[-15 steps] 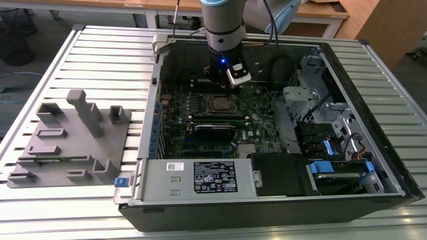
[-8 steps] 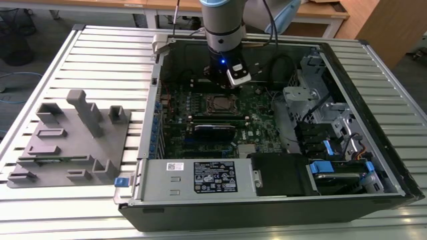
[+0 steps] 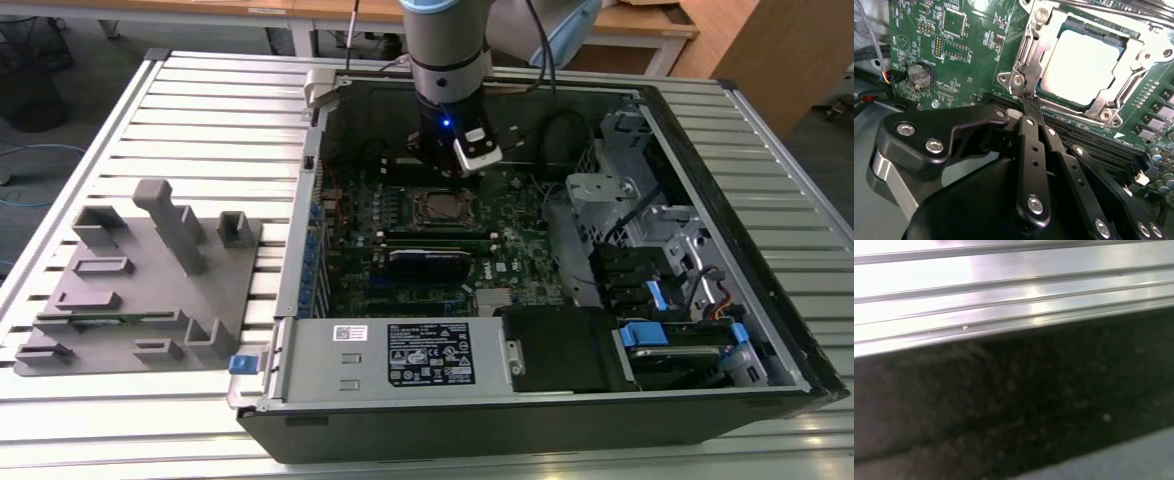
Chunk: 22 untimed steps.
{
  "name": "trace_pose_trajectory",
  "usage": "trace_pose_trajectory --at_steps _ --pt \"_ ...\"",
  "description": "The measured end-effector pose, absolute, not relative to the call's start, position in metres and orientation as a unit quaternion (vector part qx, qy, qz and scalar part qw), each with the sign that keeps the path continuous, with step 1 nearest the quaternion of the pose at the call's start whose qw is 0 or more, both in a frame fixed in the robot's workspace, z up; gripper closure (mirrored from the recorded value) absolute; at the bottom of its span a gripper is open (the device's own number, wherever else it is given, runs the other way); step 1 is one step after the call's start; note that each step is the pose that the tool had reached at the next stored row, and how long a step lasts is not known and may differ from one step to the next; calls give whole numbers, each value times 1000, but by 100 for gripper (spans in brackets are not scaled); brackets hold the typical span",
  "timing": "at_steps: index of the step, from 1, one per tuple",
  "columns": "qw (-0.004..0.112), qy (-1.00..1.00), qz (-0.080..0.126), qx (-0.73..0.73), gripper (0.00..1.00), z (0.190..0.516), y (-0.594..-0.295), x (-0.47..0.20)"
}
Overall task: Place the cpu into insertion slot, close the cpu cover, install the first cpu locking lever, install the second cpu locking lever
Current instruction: 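Install the first cpu locking lever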
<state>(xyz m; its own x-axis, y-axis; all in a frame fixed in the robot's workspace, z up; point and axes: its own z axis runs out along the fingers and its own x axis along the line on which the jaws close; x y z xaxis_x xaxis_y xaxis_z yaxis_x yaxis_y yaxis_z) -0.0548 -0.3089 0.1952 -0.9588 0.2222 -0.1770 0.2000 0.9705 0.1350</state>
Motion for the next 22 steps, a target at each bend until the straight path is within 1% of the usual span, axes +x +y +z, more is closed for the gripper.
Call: trace_pose_trajectory --at_steps 7,19,20,21,22 --pt "94 988 58 107 89 201 -309 -55" --pt "93 988 58 107 89 202 -309 -55" --pt "90 988 57 107 89 202 -309 -55" --pt "84 989 56 108 89 202 -309 -55" --pt "75 990 56 108 89 202 -309 -55"
